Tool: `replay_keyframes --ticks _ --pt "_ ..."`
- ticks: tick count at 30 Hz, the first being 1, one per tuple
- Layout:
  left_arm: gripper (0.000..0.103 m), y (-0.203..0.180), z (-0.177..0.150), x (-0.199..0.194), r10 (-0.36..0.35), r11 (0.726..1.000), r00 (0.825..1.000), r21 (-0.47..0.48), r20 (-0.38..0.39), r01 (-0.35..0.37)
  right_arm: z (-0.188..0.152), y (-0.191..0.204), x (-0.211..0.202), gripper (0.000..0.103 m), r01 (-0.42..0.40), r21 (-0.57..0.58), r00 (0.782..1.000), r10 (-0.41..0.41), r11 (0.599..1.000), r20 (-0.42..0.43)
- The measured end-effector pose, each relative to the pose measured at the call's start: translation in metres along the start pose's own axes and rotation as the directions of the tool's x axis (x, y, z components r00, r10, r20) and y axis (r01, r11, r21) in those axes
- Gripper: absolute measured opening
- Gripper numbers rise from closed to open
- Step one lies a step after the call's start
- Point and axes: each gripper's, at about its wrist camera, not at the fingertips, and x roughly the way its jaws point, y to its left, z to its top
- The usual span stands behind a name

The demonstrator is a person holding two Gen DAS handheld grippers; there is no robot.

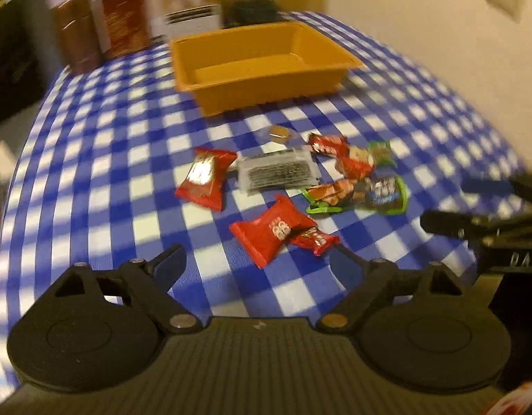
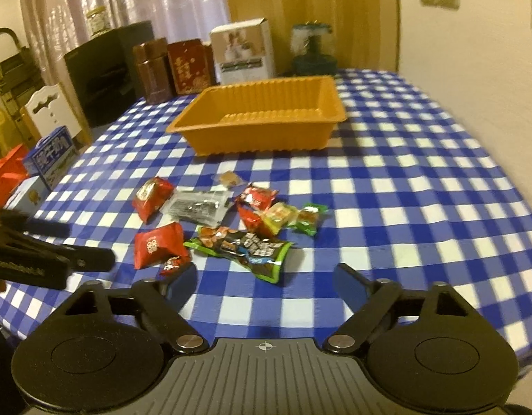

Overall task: Organize snacks
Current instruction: 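Grasp the red square candy packet with the left tool while the right tool grasps a small red candy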

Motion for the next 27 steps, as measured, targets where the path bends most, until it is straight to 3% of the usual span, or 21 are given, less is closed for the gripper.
replay_keyframes --ticks 3,7,11,14,17,20,24,27 --pt "0.08 -0.002 0.004 0.017 -0.023 0.988 1.0 0.153 -0.007 0.023 -0.001 0.005 0.011 0.078 -0.037 -0.017 0.999 0.036 0.999 -0.013" --pt "0.069 -0.003 0.008 0.038 -0.092 0.95 0.995 0.298 -0.027 0.096 -0.004 0.009 0.024 0.077 -0.05 -0.015 0.998 0.049 0.999 -0.033" --pt "0.049 -0.005 0.012 0.058 -0.132 0.918 0.989 0.367 -0.065 0.147 -0.006 0.007 0.033 0.077 -0.048 -0.002 0.998 0.048 0.999 -0.047" --pt "0.046 -0.008 0.012 0.065 -0.141 0.899 0.988 0.41 -0.064 0.154 -0.007 0.006 0.037 0.076 -0.052 0.008 0.997 0.053 0.999 -0.051" --pt "0.042 -0.005 0.011 0.072 -0.161 0.896 0.984 0.406 -0.076 0.178 -0.006 0.007 0.042 0.075 -0.057 0.006 0.997 0.057 0.998 -0.054" --pt "0.027 -0.002 0.01 0.075 -0.173 0.905 0.981 0.379 -0.085 0.193 -0.005 0.01 0.045 0.074 -0.064 0.006 0.996 0.065 0.998 -0.056" --pt "0.025 0.006 0.01 0.069 -0.151 0.943 0.986 0.289 -0.073 0.166 -0.005 0.018 0.05 0.069 -0.075 -0.001 0.996 0.075 0.997 -0.058" --pt "0.025 0.019 0.009 0.066 -0.093 0.979 0.994 0.175 -0.064 0.103 -0.005 0.025 0.055 0.063 -0.094 -0.006 0.994 0.093 0.996 -0.062"
